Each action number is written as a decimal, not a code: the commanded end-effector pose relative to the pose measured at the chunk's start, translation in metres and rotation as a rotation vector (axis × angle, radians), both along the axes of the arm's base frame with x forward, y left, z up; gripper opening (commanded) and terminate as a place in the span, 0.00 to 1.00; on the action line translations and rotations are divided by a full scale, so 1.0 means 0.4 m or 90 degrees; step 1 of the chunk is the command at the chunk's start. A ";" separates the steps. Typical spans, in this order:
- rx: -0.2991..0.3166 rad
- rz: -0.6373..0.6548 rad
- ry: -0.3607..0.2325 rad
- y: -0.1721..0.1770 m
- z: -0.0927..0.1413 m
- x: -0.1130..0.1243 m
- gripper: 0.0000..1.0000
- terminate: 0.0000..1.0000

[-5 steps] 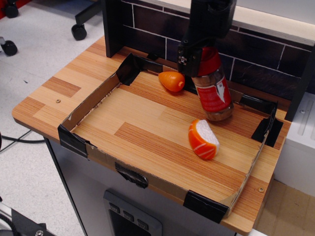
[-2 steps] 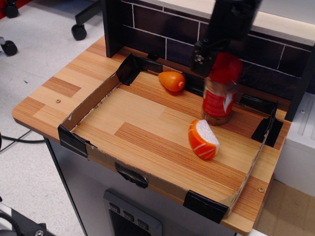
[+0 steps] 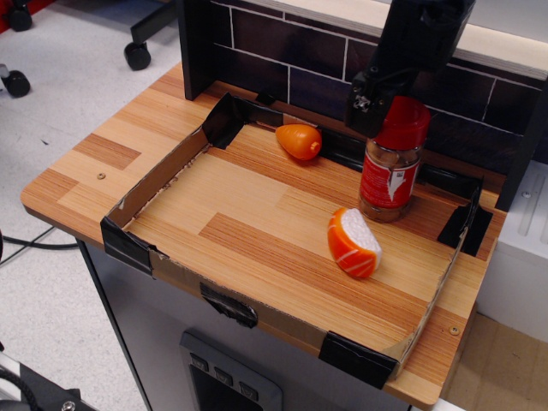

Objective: Upright basil bottle

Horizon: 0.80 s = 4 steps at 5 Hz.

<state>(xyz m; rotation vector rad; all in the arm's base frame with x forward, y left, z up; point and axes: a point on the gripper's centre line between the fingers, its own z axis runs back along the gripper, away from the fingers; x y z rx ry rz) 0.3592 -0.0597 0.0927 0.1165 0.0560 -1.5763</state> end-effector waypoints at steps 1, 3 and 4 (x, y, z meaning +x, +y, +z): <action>-0.075 -0.008 -0.073 0.026 0.174 -0.015 1.00 0.00; -0.160 -0.025 -0.071 0.044 0.210 -0.024 1.00 0.00; -0.160 -0.025 -0.071 0.044 0.210 -0.024 1.00 1.00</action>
